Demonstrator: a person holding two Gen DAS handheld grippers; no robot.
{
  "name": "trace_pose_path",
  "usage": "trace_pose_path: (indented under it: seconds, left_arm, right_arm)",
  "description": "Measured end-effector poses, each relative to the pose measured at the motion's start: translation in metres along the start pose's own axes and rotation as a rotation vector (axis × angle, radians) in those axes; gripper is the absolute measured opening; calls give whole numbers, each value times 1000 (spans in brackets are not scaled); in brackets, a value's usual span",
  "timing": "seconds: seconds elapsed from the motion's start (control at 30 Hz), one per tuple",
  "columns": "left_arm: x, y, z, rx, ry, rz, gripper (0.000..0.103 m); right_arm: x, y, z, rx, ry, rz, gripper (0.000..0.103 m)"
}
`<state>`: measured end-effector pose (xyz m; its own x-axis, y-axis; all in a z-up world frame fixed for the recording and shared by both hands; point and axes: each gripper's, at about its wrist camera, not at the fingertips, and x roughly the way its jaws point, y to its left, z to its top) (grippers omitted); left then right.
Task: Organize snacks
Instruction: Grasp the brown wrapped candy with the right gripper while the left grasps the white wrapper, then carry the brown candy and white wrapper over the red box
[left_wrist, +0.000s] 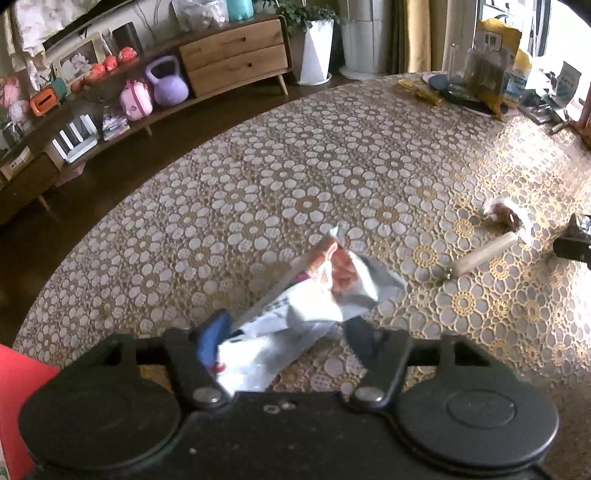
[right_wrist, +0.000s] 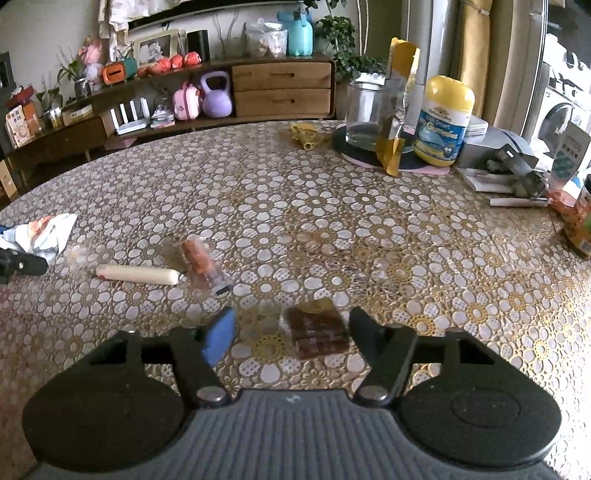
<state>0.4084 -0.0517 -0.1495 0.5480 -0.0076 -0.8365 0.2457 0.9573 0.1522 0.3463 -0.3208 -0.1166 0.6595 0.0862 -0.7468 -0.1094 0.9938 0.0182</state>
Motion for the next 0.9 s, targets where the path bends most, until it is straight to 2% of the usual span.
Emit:
trace_pose_path:
  seconds: [0.03,0.07,0.13,0.17,0.3,0.53,0.9]
  left_arm:
    - [0,0,-1,3,-4,-2,54]
    - [-1,0,-1,3,-11,-3,41]
    - [-3,1,-1,-4,-19,-15,36]
    - [-4,2,-2,-10,-23,-24,31]
    - [-8,3,-4,-44,-26,-43,23]
    - [-24,-7,-17,-60,-6,-86,19]
    - [-73,-29,-63,-71,14,-162,18]
  right_arm:
    - [-1,2,0,-4,-4,-5,58]
    - [-1,3,-1,-3,-5,-7,55]
    - [-4,4,-3,-1,-10,-20,40]
    - [-4,3,-3,-1,-10,-28,37]
    - [-12,4,-6,9,-17,-33,31]
    - [-38,16,-15,10,-25,-21,31]
    - [-109,55,-41,-13,-32,66,31]
